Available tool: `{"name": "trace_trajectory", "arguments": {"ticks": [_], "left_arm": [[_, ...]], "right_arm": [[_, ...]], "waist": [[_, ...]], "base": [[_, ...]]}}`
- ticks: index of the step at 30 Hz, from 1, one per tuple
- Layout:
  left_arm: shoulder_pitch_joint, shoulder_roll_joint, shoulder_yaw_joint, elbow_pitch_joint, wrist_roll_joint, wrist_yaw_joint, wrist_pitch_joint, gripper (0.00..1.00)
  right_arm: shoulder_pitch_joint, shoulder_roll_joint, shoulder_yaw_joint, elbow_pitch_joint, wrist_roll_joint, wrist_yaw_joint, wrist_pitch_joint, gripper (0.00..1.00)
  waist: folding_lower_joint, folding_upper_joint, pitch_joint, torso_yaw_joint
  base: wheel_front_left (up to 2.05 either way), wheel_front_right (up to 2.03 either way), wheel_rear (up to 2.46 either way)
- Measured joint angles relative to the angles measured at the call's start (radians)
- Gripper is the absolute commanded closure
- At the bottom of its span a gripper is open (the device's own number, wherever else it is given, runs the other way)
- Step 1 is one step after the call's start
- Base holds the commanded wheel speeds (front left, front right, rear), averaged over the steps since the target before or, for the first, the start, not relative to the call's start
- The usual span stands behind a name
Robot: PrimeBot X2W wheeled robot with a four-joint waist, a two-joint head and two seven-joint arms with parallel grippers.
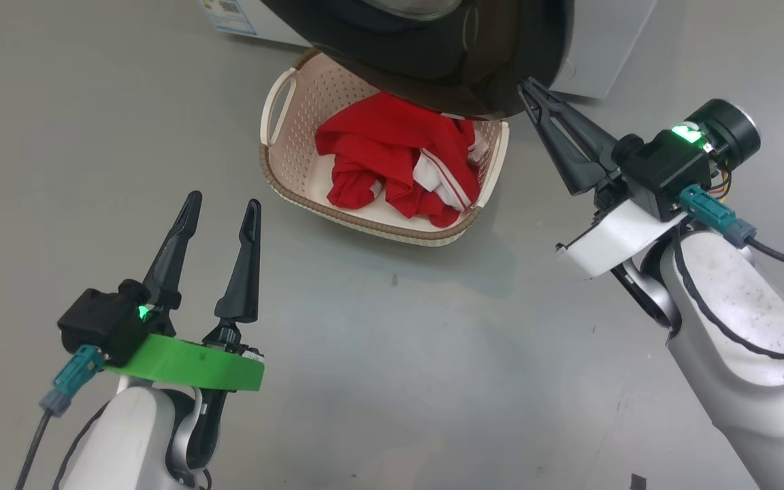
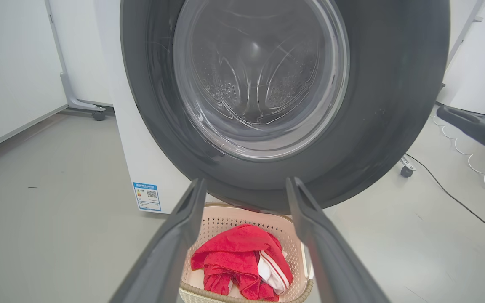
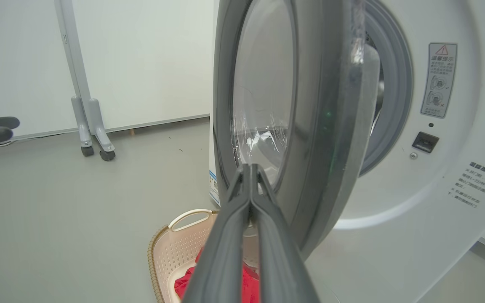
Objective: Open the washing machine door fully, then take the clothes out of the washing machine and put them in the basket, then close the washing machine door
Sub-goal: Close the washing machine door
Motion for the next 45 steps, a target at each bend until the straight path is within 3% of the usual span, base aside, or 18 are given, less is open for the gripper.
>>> {"name": "trace_trajectory", "arguments": {"ticks": [15,45], "left_arm": [[-0.042,-0.020,0.012,0.014,-0.009,0.000,0.000,0.00],[-0.142,-0.032,-0.001,-0.005,-0.016,0.000,0.000,0.00]], "right_arm": [[-0.155,-0.040,0.035,0.086,0.069,0.000,0.006,1.00],[-0.467,-0.125,-0.016,0.199,0.105,0.009,-0.005,1.00]], "waist": [[0.0000,0.0000,0.115,0.099],[0.0000,0.0000,0.279,0.100]], "base": [[0.00,0.00,0.00],[0.00,0.00,0.00]]}}
